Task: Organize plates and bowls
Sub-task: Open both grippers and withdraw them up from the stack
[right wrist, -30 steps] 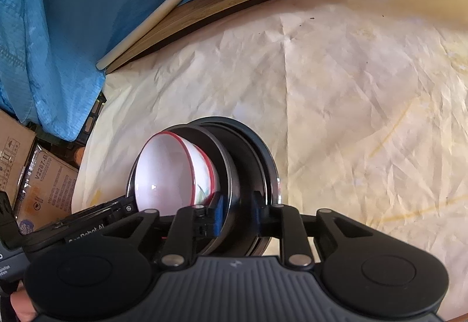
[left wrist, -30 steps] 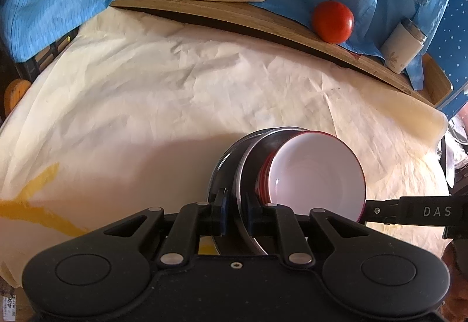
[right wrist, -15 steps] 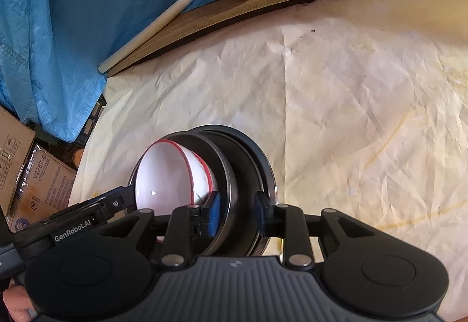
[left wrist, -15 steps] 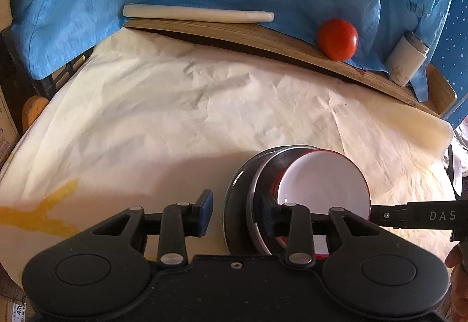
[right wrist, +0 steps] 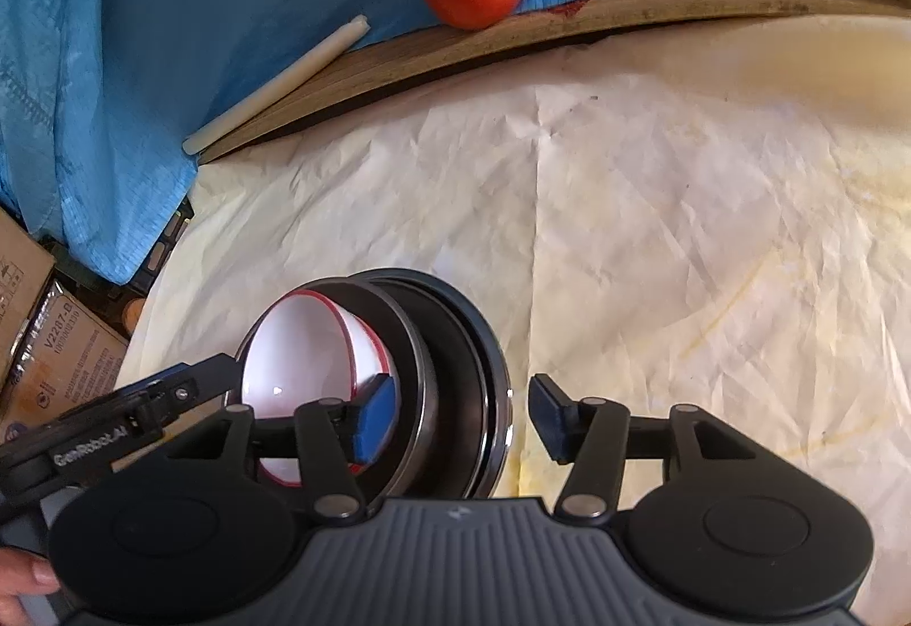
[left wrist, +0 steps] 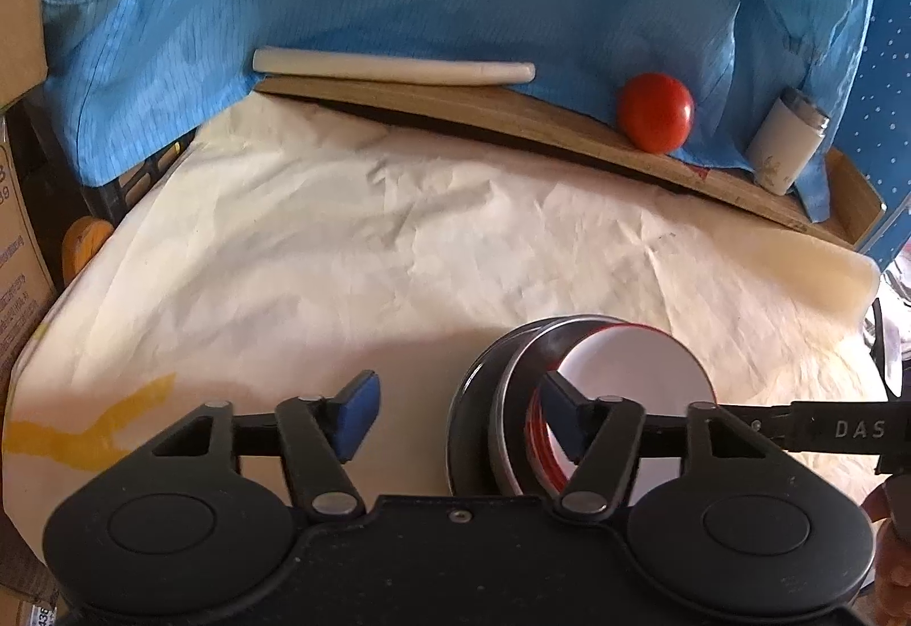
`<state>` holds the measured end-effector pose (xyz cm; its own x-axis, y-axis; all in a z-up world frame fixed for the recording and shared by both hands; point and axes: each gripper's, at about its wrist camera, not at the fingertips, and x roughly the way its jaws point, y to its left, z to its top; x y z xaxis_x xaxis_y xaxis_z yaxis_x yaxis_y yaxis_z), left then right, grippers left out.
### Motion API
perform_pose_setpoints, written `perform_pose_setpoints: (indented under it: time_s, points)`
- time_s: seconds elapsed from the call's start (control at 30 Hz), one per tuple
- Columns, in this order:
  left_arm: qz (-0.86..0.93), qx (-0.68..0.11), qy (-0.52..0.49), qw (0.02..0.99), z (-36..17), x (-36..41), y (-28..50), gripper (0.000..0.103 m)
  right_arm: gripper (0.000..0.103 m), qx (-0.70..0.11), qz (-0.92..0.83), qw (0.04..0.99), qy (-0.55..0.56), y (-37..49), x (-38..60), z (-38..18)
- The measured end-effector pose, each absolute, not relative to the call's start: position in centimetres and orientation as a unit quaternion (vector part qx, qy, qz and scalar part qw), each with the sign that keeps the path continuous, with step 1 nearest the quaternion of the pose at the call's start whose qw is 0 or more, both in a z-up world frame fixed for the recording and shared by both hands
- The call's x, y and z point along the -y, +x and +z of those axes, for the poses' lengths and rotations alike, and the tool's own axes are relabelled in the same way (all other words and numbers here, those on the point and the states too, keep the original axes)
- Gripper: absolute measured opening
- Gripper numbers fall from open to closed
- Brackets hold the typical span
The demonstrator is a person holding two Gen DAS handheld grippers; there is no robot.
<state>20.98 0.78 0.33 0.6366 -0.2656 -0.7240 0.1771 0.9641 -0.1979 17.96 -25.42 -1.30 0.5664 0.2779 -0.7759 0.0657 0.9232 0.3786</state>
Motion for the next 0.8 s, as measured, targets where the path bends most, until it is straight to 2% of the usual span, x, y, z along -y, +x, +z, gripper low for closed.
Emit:
perform_pose_setpoints:
  time_s: [0.17, 0.33, 0.57, 0.7, 0.8]
  points:
    - [-0.117, -0.389, -0.046, 0.912, 0.6, -0.8, 20.5, 0.068, 0.066, -0.442, 0.057, 0.879, 0.168, 17.3, 25.3, -1.0]
    - [-0.113, -0.371, -0.044, 0.921, 0.5, -1.0, 19.7, 0.079, 0.072, -0.423, 0.055, 0.890, 0.161, 16.7, 25.3, -0.7]
    - [-0.114, -0.366, -0.049, 0.922, 0.0, -1.4, 19.0, 0.088, 0.092, -0.387, 0.057, 0.905, 0.169, 15.8, 25.7, -0.2]
    - [-0.109, -0.356, -0.053, 0.927, 0.0, -1.8, 18.6, 0.091, 0.098, -0.367, 0.064, 0.913, 0.168, 15.0, 25.5, 0.1]
    - [-0.100, -0.340, -0.060, 0.933, 0.1, -2.3, 18.0, 0.099, 0.102, -0.348, 0.065, 0.921, 0.163, 14.2, 25.3, 0.3]
